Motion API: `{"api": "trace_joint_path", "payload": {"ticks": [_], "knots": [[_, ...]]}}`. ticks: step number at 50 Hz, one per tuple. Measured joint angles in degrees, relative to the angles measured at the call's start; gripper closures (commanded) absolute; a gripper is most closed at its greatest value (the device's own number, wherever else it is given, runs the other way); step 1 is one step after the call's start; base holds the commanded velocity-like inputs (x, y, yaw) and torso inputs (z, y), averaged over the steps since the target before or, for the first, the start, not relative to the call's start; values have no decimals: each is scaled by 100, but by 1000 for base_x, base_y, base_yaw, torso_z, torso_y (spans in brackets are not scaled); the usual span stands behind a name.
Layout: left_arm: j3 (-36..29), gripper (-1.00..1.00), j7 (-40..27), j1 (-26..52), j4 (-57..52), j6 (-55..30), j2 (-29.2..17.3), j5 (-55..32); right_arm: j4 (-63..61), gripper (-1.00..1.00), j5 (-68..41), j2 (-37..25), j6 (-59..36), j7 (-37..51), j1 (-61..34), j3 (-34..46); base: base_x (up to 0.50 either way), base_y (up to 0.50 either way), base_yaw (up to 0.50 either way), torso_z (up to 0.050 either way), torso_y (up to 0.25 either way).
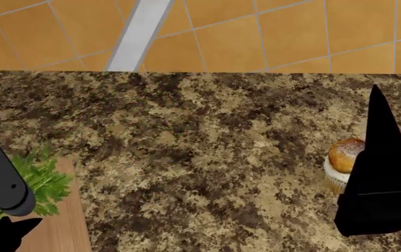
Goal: Clear the non-vegetable object off the cutting board and place the vegetables onto it.
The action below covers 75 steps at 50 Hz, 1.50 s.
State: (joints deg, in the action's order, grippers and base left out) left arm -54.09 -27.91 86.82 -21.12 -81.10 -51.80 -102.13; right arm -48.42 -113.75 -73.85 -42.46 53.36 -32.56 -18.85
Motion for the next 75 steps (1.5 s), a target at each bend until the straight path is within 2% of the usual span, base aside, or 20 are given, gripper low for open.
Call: {"api": "trace_joint_path", "payload": {"ticks": [23, 24, 36, 51, 60, 75], "knots": [[9, 100, 34, -621, -399, 442, -514, 289, -47, -100, -77, -43, -37, 78, -16, -69, 0, 0, 0, 0, 0], [8, -100, 33, -639, -411, 455, -531, 301, -49, -100, -83, -48, -36, 82, -20, -68, 0, 0, 0, 0, 0], [1, -100, -72, -623, -458, 502, -596, 235, -70, -100, -167, -54, -74, 126, 2, -182, 0, 0, 0, 0, 0], [62, -100, -493, -6, -525, 433, -523, -457, -76, -100, -212, -32, -120, 145, 23, -275, 0, 0, 0, 0, 0], [195, -100, -837, 195, -762, 745, -713, -1062, -64, -100, -235, -129, -49, 144, -113, -116, 0, 0, 0, 0, 0], [295, -100, -1698, 698, -1529, 1493, -1050, -2617, -55, -100, -262, -189, -19, 153, -219, -1, 0, 0, 0, 0, 0]]}}
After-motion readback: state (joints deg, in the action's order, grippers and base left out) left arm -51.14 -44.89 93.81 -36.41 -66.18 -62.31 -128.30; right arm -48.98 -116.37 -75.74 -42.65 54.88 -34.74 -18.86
